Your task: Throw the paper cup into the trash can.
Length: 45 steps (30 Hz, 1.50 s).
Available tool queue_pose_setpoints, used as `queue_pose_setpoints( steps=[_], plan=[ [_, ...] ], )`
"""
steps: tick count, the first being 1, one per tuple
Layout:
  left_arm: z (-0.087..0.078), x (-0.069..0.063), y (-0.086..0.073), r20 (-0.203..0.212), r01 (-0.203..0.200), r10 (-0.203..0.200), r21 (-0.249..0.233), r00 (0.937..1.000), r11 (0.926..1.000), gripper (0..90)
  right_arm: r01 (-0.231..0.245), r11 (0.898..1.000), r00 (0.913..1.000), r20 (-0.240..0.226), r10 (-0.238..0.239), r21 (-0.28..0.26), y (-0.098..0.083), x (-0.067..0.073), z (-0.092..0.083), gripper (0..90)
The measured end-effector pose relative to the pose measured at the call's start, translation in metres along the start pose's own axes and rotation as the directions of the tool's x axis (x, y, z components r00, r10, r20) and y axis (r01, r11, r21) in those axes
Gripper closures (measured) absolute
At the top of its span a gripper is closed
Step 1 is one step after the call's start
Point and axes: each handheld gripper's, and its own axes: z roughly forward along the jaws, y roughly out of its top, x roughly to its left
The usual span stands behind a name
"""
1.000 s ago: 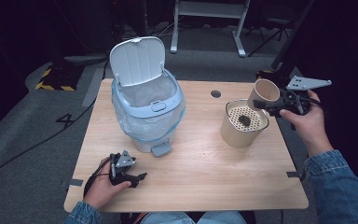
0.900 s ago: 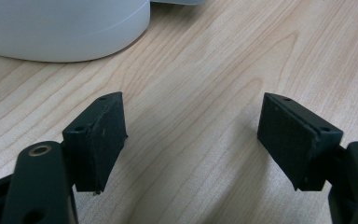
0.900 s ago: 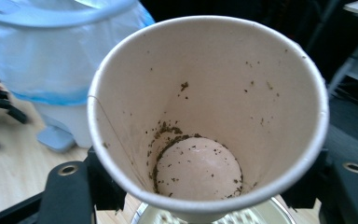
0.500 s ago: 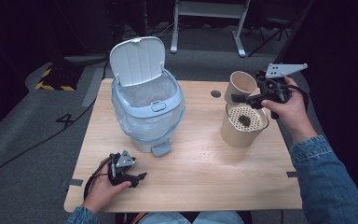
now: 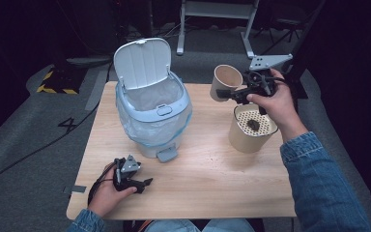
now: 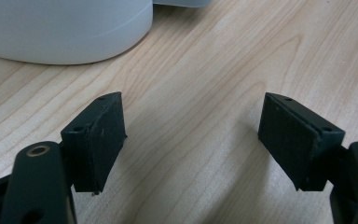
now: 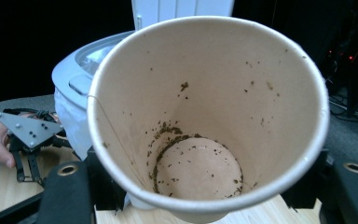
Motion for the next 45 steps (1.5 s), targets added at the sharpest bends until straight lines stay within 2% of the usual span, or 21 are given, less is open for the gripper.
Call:
queue_pose_setpoints(
  steps=[8,13,17,20,28,32,35,41,42,44,45],
  plan=[
    [0.002,0.0,0.002,-0.007,0.003,-0.003,-0.001,1.0,1.0,23.0,0.012,1.0,0.9995,-0.029,-0.012,-0.018,0.029,0.012,0.029,31.8],
    [0.002,-0.001,0.002,-0.013,0.007,-0.007,-0.001,0.9999,1.0,23.0,-0.01,0.999,0.9991,-0.043,0.008,-0.039,0.038,0.017,0.051,31.5],
    [0.002,-0.001,0.002,-0.013,0.007,-0.007,-0.001,0.9999,1.0,23.0,-0.008,1.0,0.9987,-0.051,0.006,-0.03,0.043,0.02,0.075,31.5],
    [0.002,-0.001,0.002,-0.013,0.007,-0.007,-0.001,0.9999,1.0,22.9,-0.017,0.999,0.9978,-0.064,0.015,-0.037,0.046,0.022,0.089,31.5],
    [0.002,-0.001,0.002,-0.012,0.008,-0.008,-0.001,0.9999,1.0,23.0,-0.004,1.0,0.9966,-0.083,0.003,-0.007,0.051,0.032,0.121,31.3],
    [0.002,-0.001,0.002,-0.013,0.008,-0.008,-0.001,0.9999,1.0,23.0,0.003,1.0,0.9958,-0.092,-0.002,0.012,0.052,0.035,0.131,31.2],
    [0.002,-0.001,0.002,-0.013,0.007,-0.007,-0.001,0.9999,1.0,23.0,0.005,1.0,0.9969,-0.079,-0.003,0.02,0.053,0.035,0.134,31.1],
    [0.002,-0.001,0.002,-0.013,0.008,-0.008,-0.001,0.9999,1.0,23.0,-0.019,0.997,0.9955,-0.091,0.025,0.069,0.051,0.037,0.147,29.1],
    [0.002,-0.001,0.002,-0.013,0.008,-0.008,-0.001,0.9999,1.0,23.0,-0.017,0.997,0.996,-0.087,0.023,0.072,0.05,0.039,0.151,27.6],
    [0.002,-0.001,0.002,-0.013,0.008,-0.008,-0.001,0.9999,1.0,23.0,-0.029,0.997,0.997,-0.069,0.034,0.072,0.048,0.04,0.157,16.1],
    [0.002,-0.001,0.002,-0.013,0.008,-0.008,-0.001,0.9999,1.0,23.0,-0.044,0.997,0.9977,-0.048,0.047,0.065,0.047,0.039,0.16,16.0]
  ],
)
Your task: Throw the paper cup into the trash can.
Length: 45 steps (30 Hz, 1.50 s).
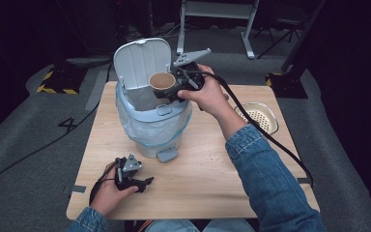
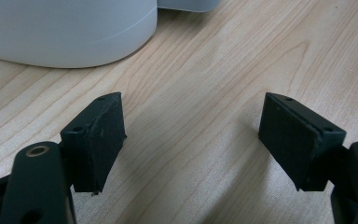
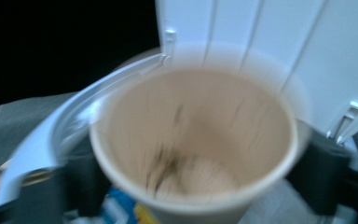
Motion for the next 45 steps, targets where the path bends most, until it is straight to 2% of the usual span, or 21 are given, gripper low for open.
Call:
queue_pose_setpoints(
  steps=[3,5,8,12,14,17,19,21,26,27,29,30,32,36,41,45],
  plan=[
    [0.0,0.0,0.0,0.0,0.0,0.0,0.0,1.0,1.0,23.0,-0.029,0.999,0.9993,-0.025,0.028,-0.029,0.0,-0.001,0.002,15.9],
    [0.0,0.0,0.0,0.0,0.0,0.0,0.0,1.0,1.0,23.0,-0.013,0.999,0.9998,-0.013,0.012,-0.049,0.002,-0.001,-0.002,15.8],
    [0.0,0.0,0.0,0.0,0.0,0.0,0.0,1.0,1.0,23.0,-0.025,0.996,0.9997,-0.007,0.024,-0.083,0.004,0.0,-0.011,16.1],
    [0.0,0.0,0.0,0.0,0.0,0.0,0.0,1.0,1.0,23.0,-0.015,0.997,0.9993,0.034,0.018,-0.078,0.003,-0.001,-0.028,17.1],
    [0.0,0.0,0.0,-0.001,0.0,0.0,-0.001,1.0,1.0,23.1,-0.008,0.997,0.9981,0.06,0.012,-0.071,0.002,0.0,-0.041,21.6],
    [-0.001,0.0,-0.001,-0.006,0.004,-0.004,-0.005,1.0,1.0,25.1,0.01,1.0,0.9939,0.11,-0.012,0.018,0.002,0.001,-0.063,23.4],
    [-0.002,0.0,-0.001,-0.011,0.004,-0.004,-0.011,0.9999,0.9999,29.2,-0.014,0.998,0.9943,0.107,0.006,0.069,0.003,0.002,-0.077,26.3],
    [-0.003,0.0,-0.002,-0.015,0.006,-0.006,-0.013,0.9999,0.9999,31.2,-0.005,0.994,0.9929,0.119,-0.008,0.108,0.004,0.006,-0.088,26.5],
    [-0.006,0.001,-0.005,-0.023,0.009,-0.009,-0.018,0.9997,0.9998,32.1,0.047,0.989,0.9794,0.188,-0.073,0.143,0.005,0.017,-0.117,26.3],
    [-0.007,0.003,-0.005,-0.031,-0.002,0.001,-0.016,0.9995,0.9999,32.5,0.057,0.988,0.9763,0.199,-0.085,0.141,0.004,0.019,-0.124,26.6],
    [-0.009,0.004,-0.005,-0.033,0.007,-0.008,-0.026,0.9994,0.9996,33.1,0.062,0.994,0.9774,0.196,-0.078,0.086,0.001,0.021,-0.137,27.8],
    [-0.01,0.004,-0.005,-0.026,0.018,-0.019,-0.03,0.9995,0.9994,33.1,0.056,0.996,0.9777,0.198,-0.07,0.076,-0.001,0.02,-0.143,28.2],
    [-0.011,0.006,-0.005,-0.026,0.02,-0.021,-0.03,0.9995,0.9993,33.1,0.053,0.995,0.9723,0.223,-0.071,0.086,-0.007,0.019,-0.155,28.1],
    [-0.013,0.007,-0.005,-0.021,0.012,-0.012,-0.026,0.9997,0.9996,33.0,0.035,0.996,0.9692,0.24,-0.055,0.087,-0.019,0.017,-0.175,27.6],
    [-0.017,0.011,-0.006,-0.02,0.022,-0.023,-0.03,0.9995,0.9993,32.6,-0.008,0.995,0.9698,0.243,-0.018,0.103,-0.04,0.013,-0.196,27.6],
    [-0.021,0.015,-0.005,-0.021,0.04,-0.041,-0.048,0.999,0.9981,32.7,-0.023,0.994,0.9674,0.253,-0.003,0.103,-0.059,0.012,-0.212,29.5]
  ],
)
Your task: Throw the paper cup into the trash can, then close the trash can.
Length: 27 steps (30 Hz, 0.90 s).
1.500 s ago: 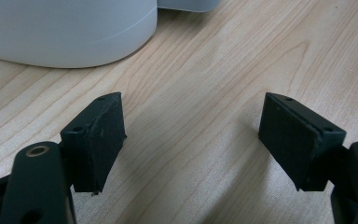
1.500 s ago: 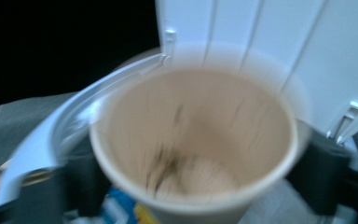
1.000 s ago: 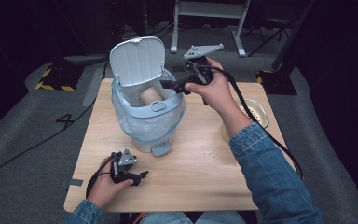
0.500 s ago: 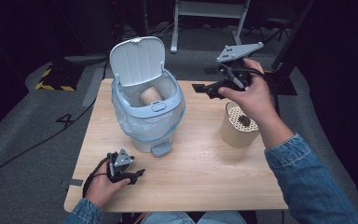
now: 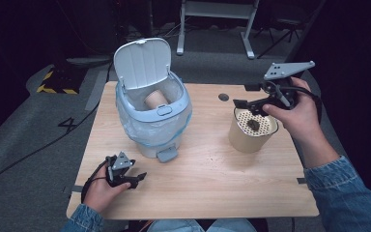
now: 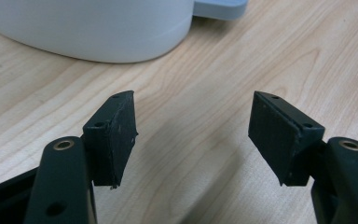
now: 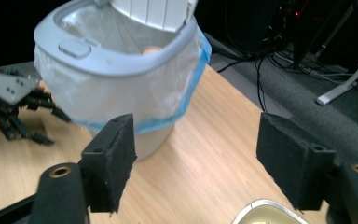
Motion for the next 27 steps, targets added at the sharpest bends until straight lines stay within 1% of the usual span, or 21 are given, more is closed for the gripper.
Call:
queue_pose_setpoints(
  steps=[2,4,6,9,10,12,14,16,19,21,22,23,25,27],
  plan=[
    [-0.003,0.001,0.002,0.01,-0.001,0.001,-0.007,1.0,1.0,32.7,-0.007,1.0,0.9999,0.008,0.007,0.006,-0.009,-0.002,-0.006,29.5],
    [-0.008,0.003,0.005,0.033,0.012,-0.011,-0.031,0.9994,0.9994,32.7,-0.022,1.0,0.9997,0.009,0.022,0.013,-0.021,-0.005,-0.011,28.5],
    [-0.017,0.006,0.011,0.049,0.023,-0.02,-0.063,0.9986,0.9977,33.0,-0.033,0.999,0.9993,0.019,0.033,0.014,-0.032,-0.008,-0.016,27.6],
    [-0.031,0.011,0.019,0.056,0.039,-0.033,-0.104,0.9979,0.9938,35.2,-0.062,0.998,0.9979,0.02,0.062,-0.001,-0.052,-0.011,-0.023,27.1],
    [-0.038,0.013,0.023,0.06,0.051,-0.044,-0.121,0.9972,0.9913,37.0,-0.069,0.998,0.9974,0.02,0.069,-0.001,-0.06,-0.011,-0.024,28.5],
    [-0.049,0.016,0.028,0.053,0.049,-0.041,-0.146,0.9977,0.988,38.3,-0.065,0.998,0.9978,0.014,0.065,0.015,-0.078,-0.01,-0.026,36.1],
    [-0.057,0.019,0.033,0.038,0.037,-0.032,-0.154,0.9988,0.9873,38.3,-0.061,0.998,0.9979,0.025,0.06,0.033,-0.093,-0.01,-0.026,35.8],
    [-0.063,0.022,0.037,0.027,0.027,-0.023,-0.163,0.9994,0.9863,38.3,-0.066,0.997,0.9974,0.032,0.065,0.038,-0.107,-0.011,-0.025,36.1],
    [-0.073,0.026,0.045,0.035,0.035,-0.029,-0.178,0.999,0.9834,38.3,-0.093,0.995,0.9955,0.026,0.091,0.042,-0.125,-0.012,-0.023,35.7],
    [-0.079,0.028,0.051,0.04,0.043,-0.036,-0.19,0.9985,0.9808,39.0,-0.113,0.992,0.9934,0.024,0.112,0.048,-0.137,-0.013,-0.021,33.5],
    [-0.081,0.028,0.053,0.044,0.049,-0.041,-0.194,0.9982,0.9797,39.2,-0.13,0.99,0.9914,0.025,0.128,0.052,-0.147,-0.013,-0.018,33.0],
    [-0.084,0.028,0.055,0.051,0.053,-0.044,-0.198,0.9978,0.9787,39.5,-0.133,0.99,0.991,0.025,0.131,0.053,-0.152,-0.013,-0.017,32.7],
    [-0.091,0.027,0.061,0.067,0.07,-0.056,-0.218,0.9962,0.9734,39.6,-0.146,0.988,0.9891,0.025,0.145,0.054,-0.166,-0.011,-0.014,32.4],
    [-0.098,0.026,0.066,0.062,0.058,-0.045,-0.232,0.997,0.9709,39.3,-0.157,0.986,0.9874,0.032,0.155,0.064,-0.181,-0.009,-0.01,32.7]
  ],
)
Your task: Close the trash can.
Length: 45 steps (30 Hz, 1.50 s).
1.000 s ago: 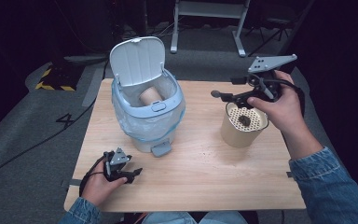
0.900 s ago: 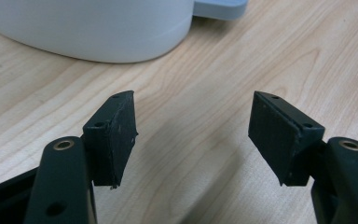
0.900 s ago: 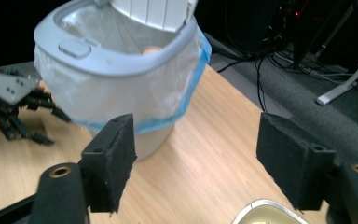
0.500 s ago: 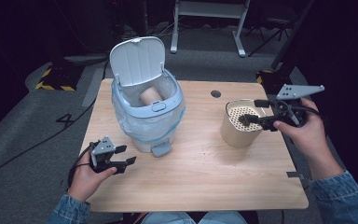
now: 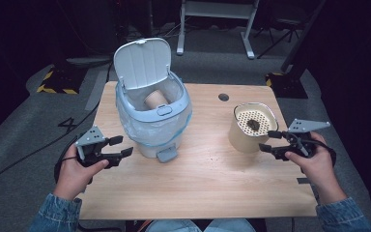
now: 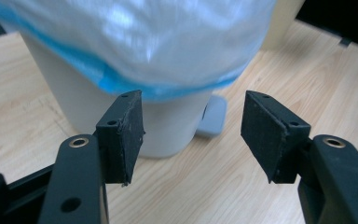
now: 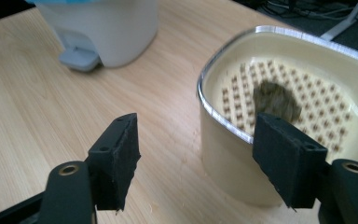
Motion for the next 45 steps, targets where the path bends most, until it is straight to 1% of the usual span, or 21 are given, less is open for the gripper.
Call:
queue_pose_setpoints(
  steps=[3,5,7,8,10,12,15,16,17,18,19,22,24,25,27,28,31,33,38,42,45],
  plan=[
    [-0.006,-0.001,0.009,-0.001,-0.009,0.009,-0.021,1.0,0.9997,38.4,0.012,0.999,0.9999,0.003,-0.012,0.044,-0.02,-0.001,0.01,34.4],
    [-0.009,0.0,0.014,-0.012,-0.016,0.016,-0.025,0.9998,0.9996,37.8,0.007,0.998,1.0,0.001,-0.007,0.067,-0.035,-0.001,0.017,34.7],
    [-0.012,0.001,0.02,-0.022,-0.017,0.016,-0.029,0.9996,0.9994,37.7,-0.008,0.996,1.0,0.0,0.008,0.089,-0.048,-0.001,0.023,34.7],
    [-0.014,0.001,0.023,-0.03,-0.015,0.014,-0.029,0.9995,0.9995,37.8,-0.025,0.995,0.9997,0.004,0.025,0.099,-0.054,-0.001,0.026,34.7],
    [-0.018,0.001,0.028,-0.03,-0.009,0.008,-0.036,0.9995,0.9993,39.0,-0.066,0.993,0.9978,0.015,0.065,0.101,-0.068,-0.001,0.029,33.3],
    [-0.021,0.002,0.034,-0.034,-0.014,0.013,-0.044,0.9993,0.9989,39.0,-0.107,0.99,0.9943,0.015,0.106,0.095,-0.083,-0.001,0.033,31.9],
    [-0.027,0.005,0.045,-0.05,-0.026,0.024,-0.057,0.9985,0.998,38.8,-0.112,0.989,0.9936,0.025,0.11,0.099,-0.099,-0.001,0.039,29.4],
    [-0.03,0.007,0.051,-0.054,-0.036,0.032,-0.062,0.998,0.9974,39.3,-0.115,0.988,0.9933,0.027,0.113,0.099,-0.104,0.0,0.041,29.5],
    [-0.033,0.008,0.055,-0.056,-0.043,0.04,-0.064,0.9976,0.997,42.3,-0.114,0.988,0.9932,0.034,0.111,0.1,-0.109,0.0,0.043,30.8],
    [-0.036,0.01,0.063,-0.055,-0.049,0.045,-0.072,0.9975,0.9962,43.8,-0.113,0.988,0.9932,0.037,0.11,0.106,-0.112,0.001,0.043,32.2],
    [-0.038,0.011,0.067,-0.052,-0.06,0.056,-0.074,0.9971,0.9955,44.0,-0.109,0.988,0.9936,0.041,0.106,0.107,-0.116,0.002,0.045,32.8],
    [-0.045,0.015,0.083,-0.029,-0.092,0.09,-0.104,0.9955,0.9903,47.8,-0.097,0.989,0.9944,0.051,0.092,0.113,-0.124,0.003,0.048,35.2],
    [-0.049,0.022,0.095,0.004,-0.092,0.093,-0.13,0.9956,0.9872,52.0,-0.075,0.994,0.9956,0.063,0.07,0.081,-0.13,0.004,0.049,36.8],
    [-0.05,0.024,0.098,0.011,-0.089,0.092,-0.135,0.9957,0.9869,54.9,-0.072,0.995,0.9956,0.066,0.067,0.071,-0.131,0.003,0.048,38.7],
    [-0.051,0.031,0.107,0.014,-0.102,0.105,-0.142,0.9943,0.9846,55.9,-0.067,0.995,0.9952,0.076,0.061,0.069,-0.132,0.003,0.047,39.0],
    [-0.052,0.034,0.111,0.019,-0.095,0.099,-0.15,0.9949,0.9841,56.5,-0.058,0.996,0.9954,0.079,0.053,0.071,-0.133,0.004,0.047,38.7],
    [-0.052,0.042,0.12,0.02,-0.091,0.096,-0.159,0.9952,0.9831,56.4,-0.055,0.996,0.9954,0.082,0.049,0.072,-0.133,0.004,0.047,36.9],
    [-0.053,0.047,0.128,0.025,-0.099,0.105,-0.164,0.9942,0.9814,56.7,-0.056,0.996,0.9954,0.082,0.05,0.073,-0.133,0.004,0.047,36.8],
    [-0.055,0.054,0.144,0.071,-0.132,0.147,-0.185,0.9865,0.9738,57.5,-0.055,0.996,0.9954,0.082,0.049,0.073,-0.133,0.004,0.047,36.8],
    [-0.055,0.061,0.156,0.095,-0.125,0.148,-0.214,0.9844,0.9688,56.5,-0.055,0.996,0.9954,0.083,0.049,0.073,-0.133,0.004,0.047,36.8],
    [-0.052,0.065,0.167,0.096,-0.133,0.157,-0.221,0.9829,0.9663,57.9,-0.054,0.996,0.9954,0.084,0.048,0.073,-0.133,0.004,0.047,36.7]
  ],
)
